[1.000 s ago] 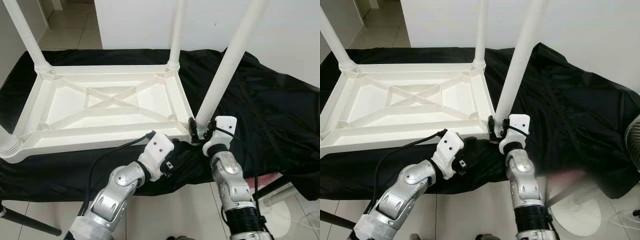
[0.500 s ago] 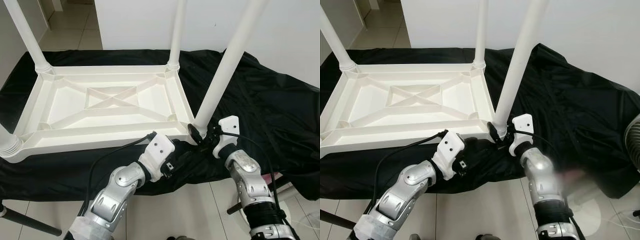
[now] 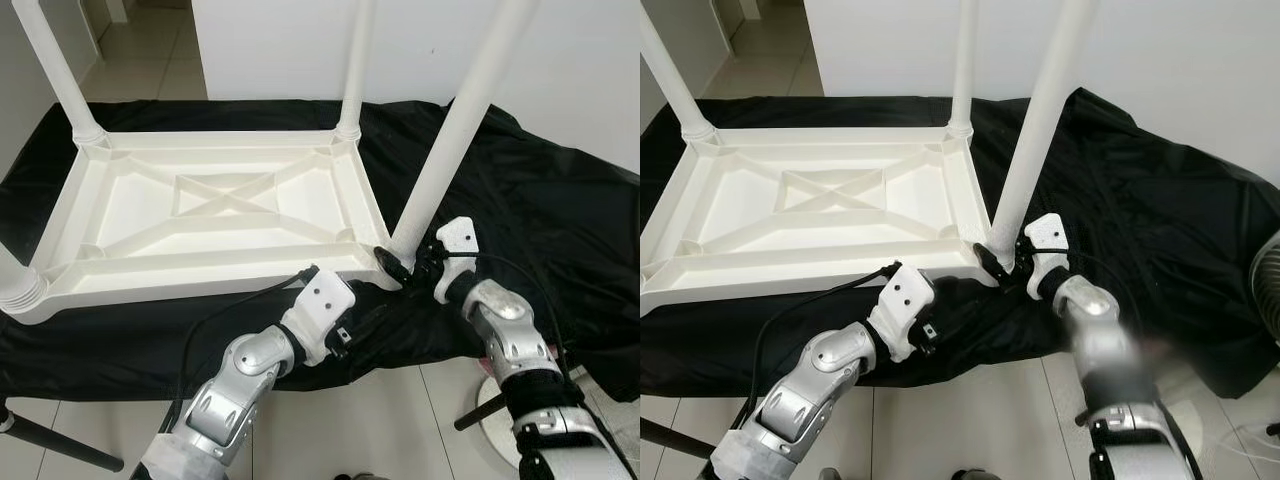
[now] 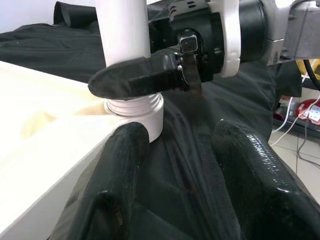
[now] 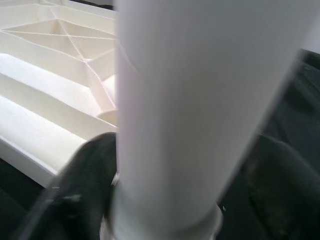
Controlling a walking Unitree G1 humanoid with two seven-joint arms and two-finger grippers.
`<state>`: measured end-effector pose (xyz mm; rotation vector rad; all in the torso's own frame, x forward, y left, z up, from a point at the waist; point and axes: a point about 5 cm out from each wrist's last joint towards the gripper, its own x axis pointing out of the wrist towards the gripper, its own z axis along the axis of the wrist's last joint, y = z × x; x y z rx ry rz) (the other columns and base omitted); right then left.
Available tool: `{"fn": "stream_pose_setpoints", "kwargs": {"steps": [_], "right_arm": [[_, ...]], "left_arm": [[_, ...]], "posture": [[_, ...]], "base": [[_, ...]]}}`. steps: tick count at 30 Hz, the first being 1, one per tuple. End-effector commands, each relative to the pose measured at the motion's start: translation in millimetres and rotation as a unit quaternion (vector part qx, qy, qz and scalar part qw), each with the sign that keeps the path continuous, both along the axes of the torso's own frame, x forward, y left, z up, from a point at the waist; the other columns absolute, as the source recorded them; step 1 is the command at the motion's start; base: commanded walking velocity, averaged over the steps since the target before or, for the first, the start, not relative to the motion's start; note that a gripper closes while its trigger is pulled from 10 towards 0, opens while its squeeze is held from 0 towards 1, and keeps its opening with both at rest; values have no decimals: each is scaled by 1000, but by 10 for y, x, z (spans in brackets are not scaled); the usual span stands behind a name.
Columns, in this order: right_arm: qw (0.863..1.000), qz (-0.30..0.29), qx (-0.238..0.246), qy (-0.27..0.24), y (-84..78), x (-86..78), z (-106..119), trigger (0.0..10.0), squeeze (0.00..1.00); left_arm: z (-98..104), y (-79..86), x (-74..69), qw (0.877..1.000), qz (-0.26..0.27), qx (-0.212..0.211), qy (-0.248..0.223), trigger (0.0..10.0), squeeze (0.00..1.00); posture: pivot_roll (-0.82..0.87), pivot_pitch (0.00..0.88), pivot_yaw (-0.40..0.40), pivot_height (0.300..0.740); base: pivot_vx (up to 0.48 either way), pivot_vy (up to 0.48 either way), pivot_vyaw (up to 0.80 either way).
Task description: Building children table
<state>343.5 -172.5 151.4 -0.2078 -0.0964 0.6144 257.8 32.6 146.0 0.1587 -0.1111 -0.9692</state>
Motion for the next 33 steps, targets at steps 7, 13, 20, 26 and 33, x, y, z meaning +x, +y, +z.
{"fn": "stream_pose_setpoints", "kwargs": {"steps": [7, 13, 20, 26, 33], "right_arm": [[999, 31, -7, 11, 71, 29, -51, 0, 0], [999, 32, 1, 16, 69, 9, -98, 2510, 0], [1000, 2, 24, 18, 58, -18, -100, 10000, 0], [997, -54, 60, 14, 89, -15, -20, 10000, 0], [987, -132, 95, 1, 182, -68, 9, 10000, 0]], "left_arm": [[-9, -30, 3, 1000, -6, 7, -5, 10000, 0], [-4, -41, 16, 1000, -4, 5, -6, 10000, 0], [-15, -40, 12, 1000, -3, 4, -6, 10000, 0], [-33, -52, -5, 1000, -4, 2, -3, 10000, 0], [-44, -58, -6, 1000, -4, 1, -1, 10000, 0]], "posture": [[-32, 42, -68, 740], [-35, 38, -75, 740], [-44, 40, -81, 740], [-50, 41, -81, 740], [-55, 42, -87, 740]], "base": [[0, 0, 0], [0, 0, 0], [0, 0, 0], [0, 0, 0], [0, 0, 0]]}}
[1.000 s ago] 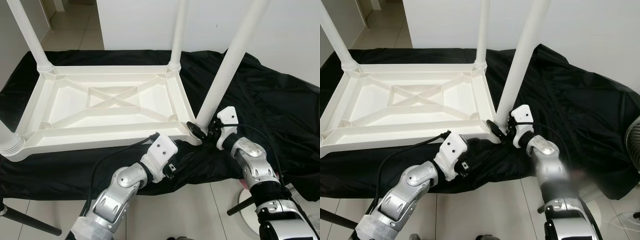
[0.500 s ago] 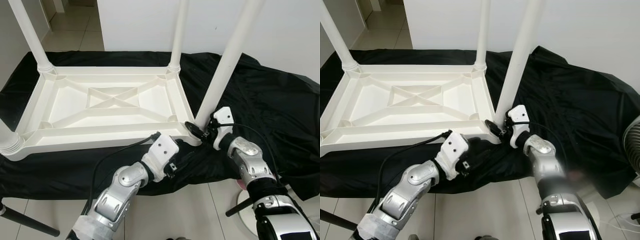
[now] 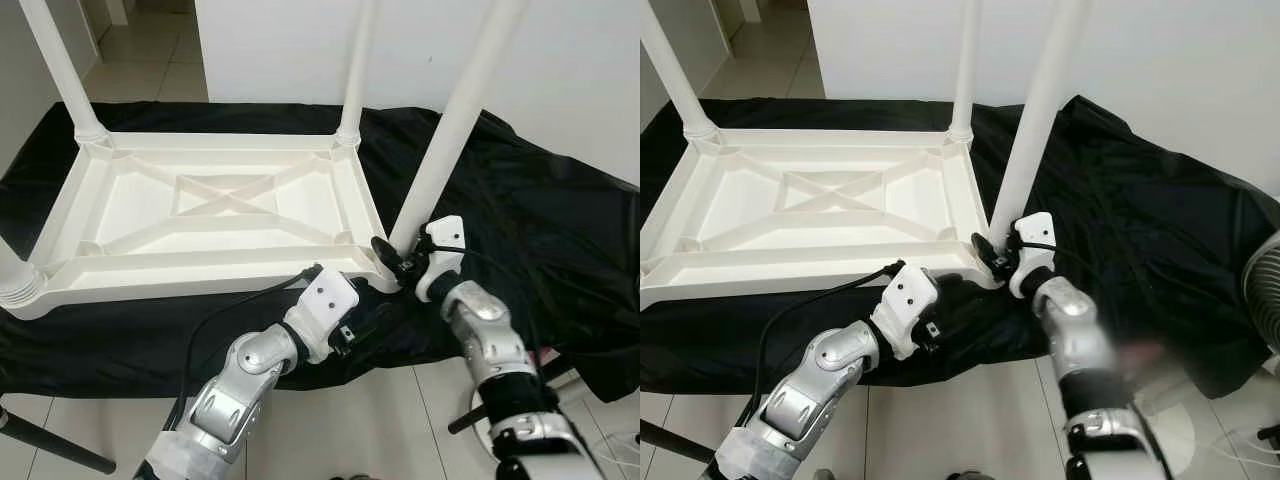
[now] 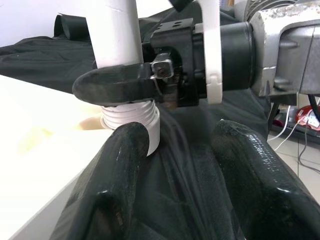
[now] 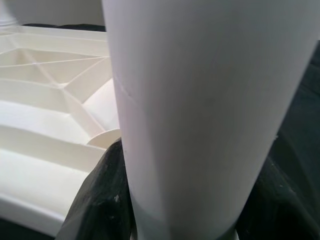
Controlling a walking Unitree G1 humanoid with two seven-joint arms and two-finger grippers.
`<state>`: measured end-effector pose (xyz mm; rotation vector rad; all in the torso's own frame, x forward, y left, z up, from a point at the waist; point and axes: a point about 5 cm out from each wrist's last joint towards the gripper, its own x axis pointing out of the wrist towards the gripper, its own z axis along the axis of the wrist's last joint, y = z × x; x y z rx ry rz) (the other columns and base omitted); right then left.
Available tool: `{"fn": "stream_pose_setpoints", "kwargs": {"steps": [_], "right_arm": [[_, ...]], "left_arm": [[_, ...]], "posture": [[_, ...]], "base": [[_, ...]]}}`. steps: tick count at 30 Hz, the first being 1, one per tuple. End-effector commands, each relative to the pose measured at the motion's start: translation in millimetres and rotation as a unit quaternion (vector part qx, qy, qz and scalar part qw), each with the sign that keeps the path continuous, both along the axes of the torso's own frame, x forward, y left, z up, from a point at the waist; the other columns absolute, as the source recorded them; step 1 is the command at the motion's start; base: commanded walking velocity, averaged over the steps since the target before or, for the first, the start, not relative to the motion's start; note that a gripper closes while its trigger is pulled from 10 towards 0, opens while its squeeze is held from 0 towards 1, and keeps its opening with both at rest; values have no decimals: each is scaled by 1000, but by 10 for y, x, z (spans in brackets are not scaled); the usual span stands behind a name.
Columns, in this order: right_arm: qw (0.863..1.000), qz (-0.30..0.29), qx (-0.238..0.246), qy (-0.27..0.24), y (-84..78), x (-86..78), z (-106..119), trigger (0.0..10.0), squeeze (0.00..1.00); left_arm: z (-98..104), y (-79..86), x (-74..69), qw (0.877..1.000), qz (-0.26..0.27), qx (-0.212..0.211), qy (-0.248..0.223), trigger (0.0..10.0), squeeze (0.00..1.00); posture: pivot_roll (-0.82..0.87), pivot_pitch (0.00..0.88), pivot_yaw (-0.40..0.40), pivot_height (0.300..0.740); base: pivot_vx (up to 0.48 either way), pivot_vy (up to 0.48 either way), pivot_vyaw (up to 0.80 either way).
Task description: Building children table
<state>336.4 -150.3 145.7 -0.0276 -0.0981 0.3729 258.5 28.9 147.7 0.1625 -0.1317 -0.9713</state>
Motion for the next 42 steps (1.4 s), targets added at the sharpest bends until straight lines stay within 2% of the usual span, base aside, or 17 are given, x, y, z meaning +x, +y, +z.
{"fn": "stream_pose_setpoints", "kwargs": {"steps": [1, 3, 4, 6, 7, 11, 14, 16, 19, 24, 25, 26, 27, 33, 39, 40, 42], "right_arm": [[999, -34, 8, -9, -30, -9, 58, 10000, 0], [999, -43, 12, -6, -26, -18, 54, 10000, 0], [993, -111, 38, 3, 7, -67, 14, 10000, 0], [993, -111, 38, 3, 7, -67, 14, 10000, 0], [989, -142, 48, 6, 20, -92, -5, 10000, 0], [980, -187, 64, 18, 65, -137, -41, 10000, 0], [958, -271, 84, 39, 215, -172, -88, 10000, 0], [954, -283, 89, 43, 247, -177, -93, 10000, 0], [959, -263, 93, 42, 333, -181, -70, 10000, 0], [962, -254, 93, 40, 349, -196, -51, 10000, 0], [963, -248, 94, 38, 342, -209, -44, 10000, 51], [963, -248, 94, 38, 342, -209, -44, 10000, 51], [964, -244, 100, 36, 331, -219, -39, 10000, 1000], [970, -217, 106, 11, 260, -257, 16, 10000, 1000], [973, -209, 98, 13, 179, -256, -6, 10000, 1000], [976, -195, 93, 12, 139, -255, -15, 10000, 0], [980, -180, 89, 10, 104, -255, -23, 10000, 0]], "left_arm": [[-62, -21, -15, 1000, -2, 4, 9, 10000, 0], [-63, -22, -18, 1000, -2, 3, 9, 10000, 0], [-66, -20, -23, 1000, 0, 3, 9, 10000, 0], [-66, -20, -23, 1000, 0, 3, 9, 10000, 0], [-68, -19, -23, 1000, 1, 2, 10, 10000, 0], [-71, -18, -23, 1000, 2, 2, 10, 10000, 0], [-68, -14, -22, 1000, 1, 3, 9, 10000, 0], [-68, -13, -22, 1000, 1, 3, 9, 10000, 0], [-67, -11, -22, 1000, 1, 3, 9, 10000, 0], [-69, -7, -27, 1000, 0, 4, 9, 10000, 0], [-70, -3, -29, 1000, 1, 5, 9, 10000, 0], [-70, -3, -29, 1000, 1, 5, 9, 10000, 0], [-69, -1, -30, 1000, 1, 5, 9, 10000, 0], [-66, -8, -29, 1000, 0, 5, 9, 10000, 0], [-65, -14, -23, 1000, 0, 5, 8, 10000, 0], [-65, -13, -20, 1000, 0, 5, 8, 10000, 0], [-66, -12, -18, 1000, 0, 6, 7, 10000, 0]], "posture": [[-54, 42, -90, 740], [-54, 42, -91, 740], [-49, 42, -96, 740], [-49, 42, -96, 740], [-47, 41, -97, 740], [-46, 40, -97, 740], [-41, 37, -92, 740], [-41, 37, -92, 740], [-40, 38, -90, 740], [-37, 39, -88, 740], [-36, 39, -87, 740], [-36, 39, -87, 740], [-36, 39, -86, 740], [-42, 33, -80, 740], [-44, 31, -80, 740], [-45, 29, -79, 740], [-46, 27, -78, 740]], "base": [[0, 0, 0], [0, 0, 0], [0, 0, 0], [0, 0, 0], [0, 0, 0], [0, 0, 0], [0, 0, 0], [0, 0, 0], [0, 0, 0], [0, 0, 0], [0, 0, 0], [0, 0, 0], [0, 0, 0], [0, 0, 0], [0, 0, 0], [0, 0, 0], [0, 0, 0]]}}
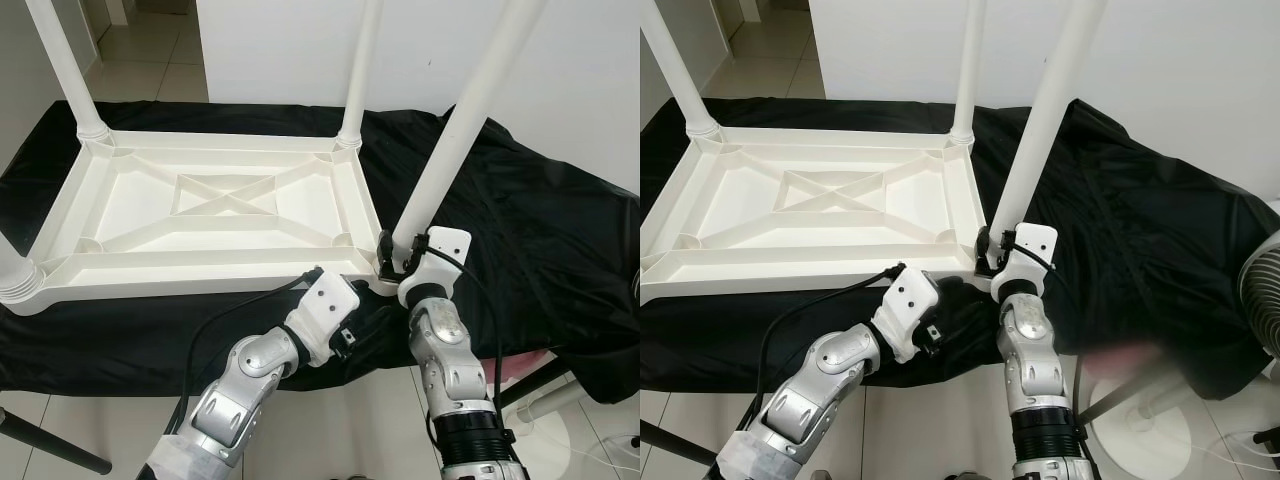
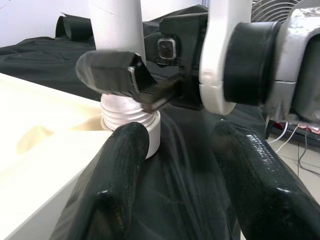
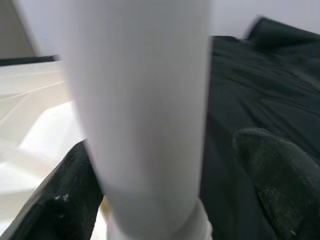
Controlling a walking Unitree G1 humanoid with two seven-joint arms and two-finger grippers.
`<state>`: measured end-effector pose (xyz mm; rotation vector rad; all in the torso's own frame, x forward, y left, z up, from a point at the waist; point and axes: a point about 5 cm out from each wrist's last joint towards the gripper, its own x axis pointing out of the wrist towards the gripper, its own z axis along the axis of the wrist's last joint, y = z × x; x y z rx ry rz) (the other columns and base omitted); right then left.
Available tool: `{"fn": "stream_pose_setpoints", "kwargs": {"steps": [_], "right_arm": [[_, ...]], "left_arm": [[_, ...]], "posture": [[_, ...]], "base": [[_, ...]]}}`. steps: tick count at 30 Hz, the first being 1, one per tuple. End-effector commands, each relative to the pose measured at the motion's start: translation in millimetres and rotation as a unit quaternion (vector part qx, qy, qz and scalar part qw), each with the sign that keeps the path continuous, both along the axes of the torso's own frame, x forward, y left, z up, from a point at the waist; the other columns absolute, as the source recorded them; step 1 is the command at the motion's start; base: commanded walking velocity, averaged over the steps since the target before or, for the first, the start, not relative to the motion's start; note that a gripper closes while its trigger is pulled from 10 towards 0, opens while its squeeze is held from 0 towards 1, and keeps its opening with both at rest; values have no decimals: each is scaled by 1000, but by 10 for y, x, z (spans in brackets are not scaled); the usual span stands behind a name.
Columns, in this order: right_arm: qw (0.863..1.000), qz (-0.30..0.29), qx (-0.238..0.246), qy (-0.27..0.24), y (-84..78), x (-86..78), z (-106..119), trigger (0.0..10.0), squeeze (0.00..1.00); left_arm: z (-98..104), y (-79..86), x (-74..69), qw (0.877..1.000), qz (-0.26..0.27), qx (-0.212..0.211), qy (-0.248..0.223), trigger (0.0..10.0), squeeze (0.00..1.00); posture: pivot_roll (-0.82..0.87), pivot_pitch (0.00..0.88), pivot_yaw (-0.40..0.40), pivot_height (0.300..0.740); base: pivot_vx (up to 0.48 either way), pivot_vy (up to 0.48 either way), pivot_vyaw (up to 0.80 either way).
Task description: Building children table
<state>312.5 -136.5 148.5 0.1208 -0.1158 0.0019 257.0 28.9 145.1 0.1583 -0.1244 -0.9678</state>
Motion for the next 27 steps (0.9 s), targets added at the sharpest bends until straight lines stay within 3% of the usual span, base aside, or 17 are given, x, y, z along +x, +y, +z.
{"fn": "stream_pose_setpoints", "kwargs": {"steps": [1, 7, 10, 14, 19, 25, 27], "right_arm": [[1000, 18, -1, 2, -72, -16, -55, 10000, 0], [995, 99, -29, -1, -204, 1, -92, 10000, 0], [995, 99, -29, -1, -204, 1, -92, 10000, 0], [983, 164, -83, -6, -351, 84, -92, 10000, 0], [976, 195, -93, -5, -367, 118, -93, 10000, 0], [959, 253, -125, 1, -336, 225, -85, 10000, 0], [951, 277, -137, 3, -320, 275, -72, 7725, 0]], "left_arm": [[-42, -10, 0, 1000, -3, 7, 3, 10000, 0], [-48, 4, 12, 1000, -4, 12, -1, 10000, 0], [-48, 4, 12, 1000, -4, 12, -1, 10000, 0], [-70, 41, 9, 1000, -11, 19, 1, 10000, 0], [-77, 51, 13, 1000, -12, 22, 2, 10000, 0], [-82, 46, 23, 1000, -16, 27, 1, 10000, 0], [-83, 46, 26, 1000, -16, 27, 0, 10000, 0]], "posture": [[-47, 24, -78, 740], [-49, 19, -73, 740], [-49, 19, -73, 740], [-44, 11, -62, 740], [-41, 8, -57, 740], [-34, 4, -53, 740], [-27, 3, -53, 740]], "base": [[0, 0, 0], [0, 0, 0], [0, 0, 0], [0, 0, 0], [0, 0, 0], [0, 0, 0], [0, 0, 0]]}}
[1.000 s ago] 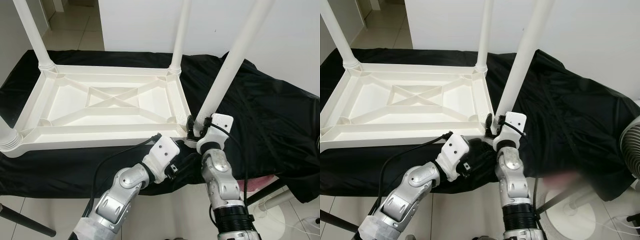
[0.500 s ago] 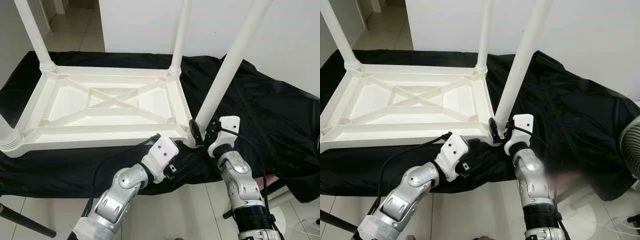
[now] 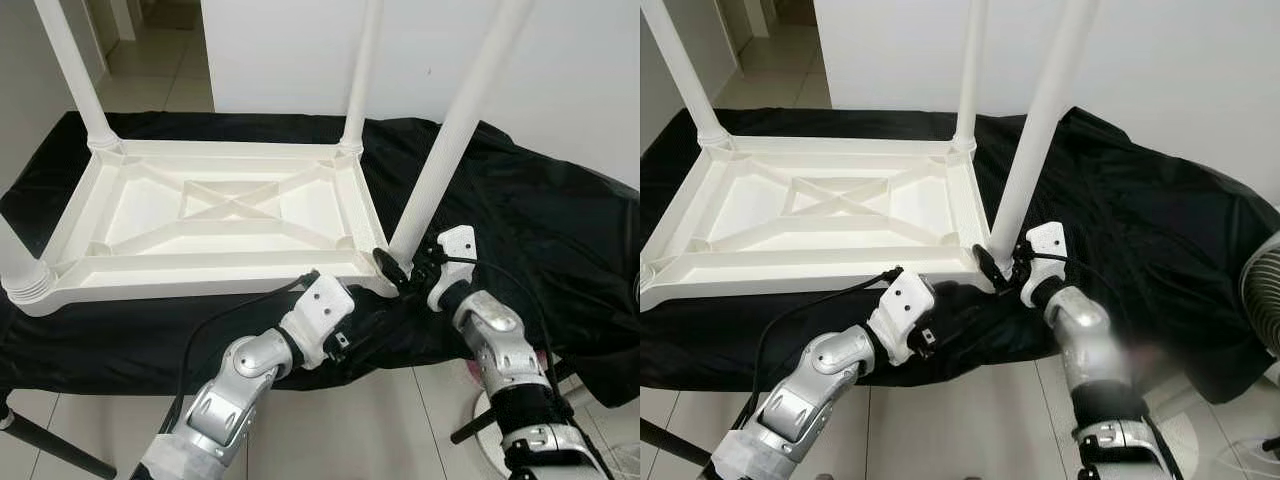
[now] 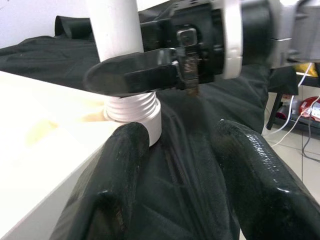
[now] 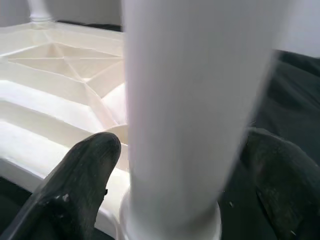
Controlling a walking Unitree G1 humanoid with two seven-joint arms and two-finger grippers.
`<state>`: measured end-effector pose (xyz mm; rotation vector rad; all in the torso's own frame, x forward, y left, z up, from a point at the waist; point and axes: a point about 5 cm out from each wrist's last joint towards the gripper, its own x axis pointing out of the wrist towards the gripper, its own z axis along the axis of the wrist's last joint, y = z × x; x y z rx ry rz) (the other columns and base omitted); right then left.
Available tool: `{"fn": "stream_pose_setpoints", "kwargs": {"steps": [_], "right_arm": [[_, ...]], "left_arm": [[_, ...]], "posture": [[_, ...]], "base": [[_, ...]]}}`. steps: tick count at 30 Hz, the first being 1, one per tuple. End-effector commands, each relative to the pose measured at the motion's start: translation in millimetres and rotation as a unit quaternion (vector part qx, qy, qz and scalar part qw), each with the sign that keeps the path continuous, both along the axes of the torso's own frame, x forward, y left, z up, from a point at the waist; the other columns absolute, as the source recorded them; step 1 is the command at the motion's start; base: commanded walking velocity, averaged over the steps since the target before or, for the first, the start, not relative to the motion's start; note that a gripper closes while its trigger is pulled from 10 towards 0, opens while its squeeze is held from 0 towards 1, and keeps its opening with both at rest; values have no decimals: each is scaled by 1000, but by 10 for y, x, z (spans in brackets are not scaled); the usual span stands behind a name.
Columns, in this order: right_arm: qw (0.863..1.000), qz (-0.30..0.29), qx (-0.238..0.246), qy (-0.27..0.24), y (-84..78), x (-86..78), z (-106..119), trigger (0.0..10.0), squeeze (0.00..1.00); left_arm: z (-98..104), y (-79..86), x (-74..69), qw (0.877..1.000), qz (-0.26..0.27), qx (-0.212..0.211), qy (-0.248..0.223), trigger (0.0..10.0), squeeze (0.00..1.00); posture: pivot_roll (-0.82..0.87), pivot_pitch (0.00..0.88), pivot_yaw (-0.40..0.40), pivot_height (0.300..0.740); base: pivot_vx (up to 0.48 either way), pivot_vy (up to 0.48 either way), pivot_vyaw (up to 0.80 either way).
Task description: Building children table
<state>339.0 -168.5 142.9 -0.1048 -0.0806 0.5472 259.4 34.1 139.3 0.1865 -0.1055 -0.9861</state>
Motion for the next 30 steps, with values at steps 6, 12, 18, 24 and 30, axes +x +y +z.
{"fn": "stream_pose_setpoints", "kwargs": {"steps": [6, 12, 18, 24, 30], "right_arm": [[999, 42, -28, 4, 11, 74, -18, 2353, 0], [997, 68, -43, 23, 54, 73, -111, 0, 0], [996, 69, -46, 30, 69, 52, -170, 0, 0], [998, 46, -16, 27, 59, 63, -171, 10000, 0], [999, -7, 21, 29, 118, 72, -167, 10000, 0]], "left_arm": [[-31, -7, 1, 1000, -6, 10, -3, 10000, 0], [-22, -18, 14, 1000, -2, 11, -6, 10000, 0], [-20, -17, 21, 1000, 0, 11, -8, 10000, 0], [-21, -16, 37, 1000, 0, 13, -11, 10000, 0], [-33, -21, 56, 1000, 1, 14, -11, 10000, 0]], "posture": [[-20, 1, -61, 740], [-13, 0, -66, 740], [-8, 0, -68, 740], [-11, 0, -66, 740], [-17, 0, -61, 740]], "base": [[0, 0, 0], [0, 0, 0], [0, 0, 0], [0, 0, 0], [0, 0, 0]]}}
